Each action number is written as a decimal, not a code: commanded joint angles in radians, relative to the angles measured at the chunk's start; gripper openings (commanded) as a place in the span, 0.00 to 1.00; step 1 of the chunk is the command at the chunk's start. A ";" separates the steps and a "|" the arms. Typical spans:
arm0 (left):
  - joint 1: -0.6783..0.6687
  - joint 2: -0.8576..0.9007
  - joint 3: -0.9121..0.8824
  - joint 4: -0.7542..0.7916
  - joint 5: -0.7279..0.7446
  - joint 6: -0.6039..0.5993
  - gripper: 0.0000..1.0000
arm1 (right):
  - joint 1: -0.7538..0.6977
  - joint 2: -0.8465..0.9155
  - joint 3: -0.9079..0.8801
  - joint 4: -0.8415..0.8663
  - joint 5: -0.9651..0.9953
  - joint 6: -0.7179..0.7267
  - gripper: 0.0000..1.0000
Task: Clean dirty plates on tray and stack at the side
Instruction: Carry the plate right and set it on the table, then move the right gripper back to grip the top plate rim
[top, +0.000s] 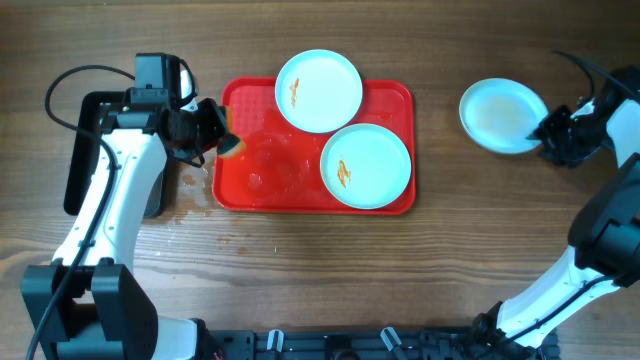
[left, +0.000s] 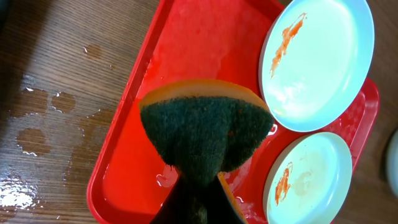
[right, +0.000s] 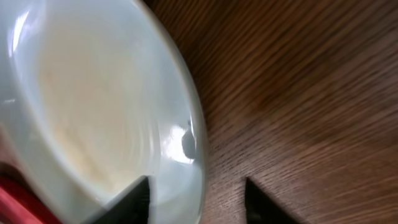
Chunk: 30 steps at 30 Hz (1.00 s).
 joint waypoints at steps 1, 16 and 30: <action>-0.002 0.004 0.008 0.003 -0.010 0.015 0.04 | 0.026 -0.024 -0.001 0.011 -0.199 -0.090 0.59; -0.002 0.005 0.008 0.008 -0.010 0.014 0.04 | 0.503 -0.144 0.001 0.302 -0.296 -0.075 0.88; -0.002 0.005 0.008 0.003 -0.010 0.015 0.04 | 0.790 0.136 0.217 0.298 -0.015 -0.016 0.96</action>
